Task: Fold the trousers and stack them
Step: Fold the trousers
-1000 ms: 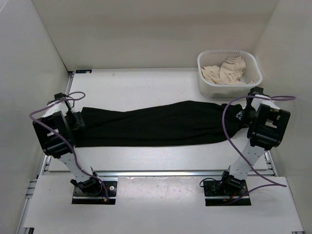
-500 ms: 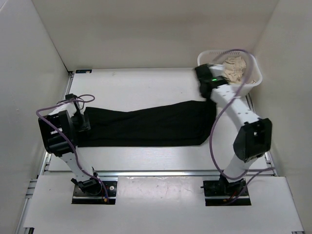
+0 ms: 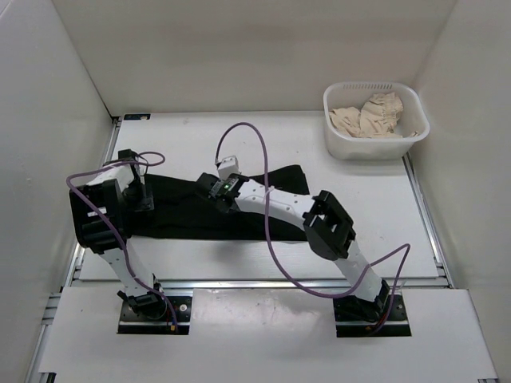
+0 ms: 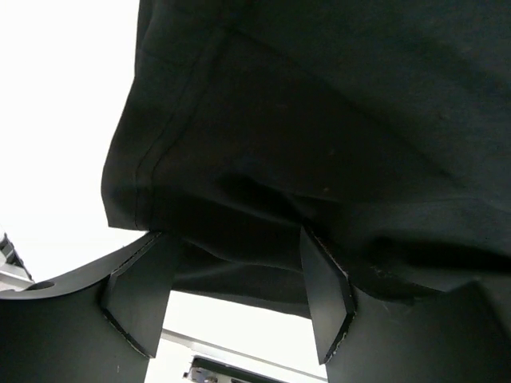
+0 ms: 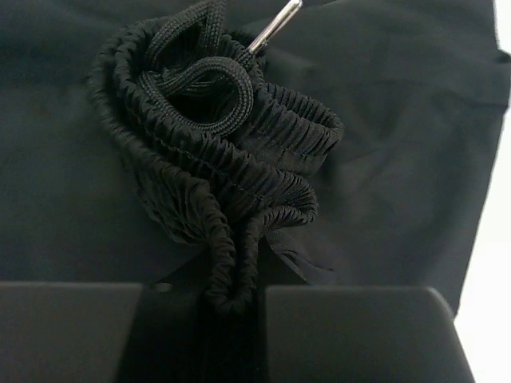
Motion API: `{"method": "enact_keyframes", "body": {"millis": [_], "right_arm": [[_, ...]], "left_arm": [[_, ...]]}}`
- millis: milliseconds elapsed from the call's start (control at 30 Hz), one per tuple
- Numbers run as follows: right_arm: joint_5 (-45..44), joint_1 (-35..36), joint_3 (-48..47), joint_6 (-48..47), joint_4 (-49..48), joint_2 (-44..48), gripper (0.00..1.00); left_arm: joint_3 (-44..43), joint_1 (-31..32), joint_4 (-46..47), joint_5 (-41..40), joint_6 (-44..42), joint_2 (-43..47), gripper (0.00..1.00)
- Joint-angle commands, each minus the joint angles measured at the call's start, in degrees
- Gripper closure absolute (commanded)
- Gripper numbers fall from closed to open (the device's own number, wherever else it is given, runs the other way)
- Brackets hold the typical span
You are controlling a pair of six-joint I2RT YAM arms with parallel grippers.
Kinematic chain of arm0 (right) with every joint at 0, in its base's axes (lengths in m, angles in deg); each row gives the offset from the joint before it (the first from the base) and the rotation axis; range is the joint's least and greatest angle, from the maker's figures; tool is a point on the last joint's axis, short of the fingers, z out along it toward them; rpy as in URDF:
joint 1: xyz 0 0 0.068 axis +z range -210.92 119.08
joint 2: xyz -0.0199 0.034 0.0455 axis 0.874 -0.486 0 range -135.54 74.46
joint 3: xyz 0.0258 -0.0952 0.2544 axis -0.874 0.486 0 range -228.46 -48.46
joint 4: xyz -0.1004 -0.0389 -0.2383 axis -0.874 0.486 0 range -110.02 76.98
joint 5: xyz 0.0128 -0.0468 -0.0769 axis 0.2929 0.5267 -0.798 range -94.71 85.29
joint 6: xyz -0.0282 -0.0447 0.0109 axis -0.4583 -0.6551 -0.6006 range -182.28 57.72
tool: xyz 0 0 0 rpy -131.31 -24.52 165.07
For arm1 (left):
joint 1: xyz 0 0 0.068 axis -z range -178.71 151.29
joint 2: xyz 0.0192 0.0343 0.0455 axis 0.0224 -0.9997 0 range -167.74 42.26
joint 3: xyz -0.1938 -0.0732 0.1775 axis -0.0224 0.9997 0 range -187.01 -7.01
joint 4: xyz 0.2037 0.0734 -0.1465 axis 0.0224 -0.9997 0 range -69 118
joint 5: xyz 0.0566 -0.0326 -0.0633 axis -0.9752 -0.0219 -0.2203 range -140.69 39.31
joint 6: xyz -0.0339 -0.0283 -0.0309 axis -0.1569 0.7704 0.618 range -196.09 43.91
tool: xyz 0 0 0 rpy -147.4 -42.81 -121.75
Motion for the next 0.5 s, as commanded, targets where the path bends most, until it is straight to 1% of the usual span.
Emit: {"method": "enact_keyframes", "body": {"millis": [0,67,100,133,167,200,233,267,333,367,400,433,467], "right_arm": [[0.0,0.7,-5.4,1.7,-1.0,-1.3,1.0],[2.1,0.7,-6.1,-0.8,-2.0,-3.1,0.98],[3.8,0.7,-6.1,-1.6,-3.4,-3.1,0.93],[9.5,0.7,-6.1,-4.8,-4.8,-3.9,0.69],[13.3,0.7,-6.1,-7.3,-6.3,-3.9,0.56],[17.6,1.3,-6.1,-10.2,-9.6,-4.4,0.46],[21.1,1.3,-6.1,-12.9,-10.6,-4.4,0.39],[23.5,2.4,-6.7,-18.0,-11.3,-3.9,0.28],[26.4,4.7,-7.9,-23.1,-11.8,-1.2,0.18],[26.4,6.0,-7.9,-26.5,-11.8,0.3,0.07],[26.4,6.5,-7.3,-27.8,-12.3,2.2,0.06],[26.4,6.5,-6.4,-28.6,-13.0,6.6,0.02],[25.8,6.5,-3.5,-28.6,-13.5,9.2,0.02]], "left_arm": [[-1.0,0.9,3.7,0.5,0.6,-1.9,0.26],[-1.5,0.9,3.2,0.5,0.6,-1.9,0.26],[-1.5,0.9,3.2,0.5,0.6,-1.9,0.26],[-1.5,0.9,3.2,0.5,0.6,-1.9,0.26],[-1.5,0.9,3.2,0.5,0.6,-1.9,0.26],[-1.5,0.9,3.2,0.5,0.6,-1.9,0.26],[-1.5,0.9,2.7,-0.1,0.6,-1.3,0.26],[-1.5,0.9,2.7,-0.1,0.6,-1.3,0.26],[-1.0,0.9,2.7,-0.1,0.6,-0.6,0.26],[-0.4,0.9,2.7,-0.1,0.6,-0.6,0.26],[-0.4,0.9,2.1,-0.1,0.6,0.0,0.26],[0.1,0.9,2.1,-0.1,0.6,0.0,0.25],[0.1,0.9,2.1,-0.1,0.6,0.0,0.25]]}}
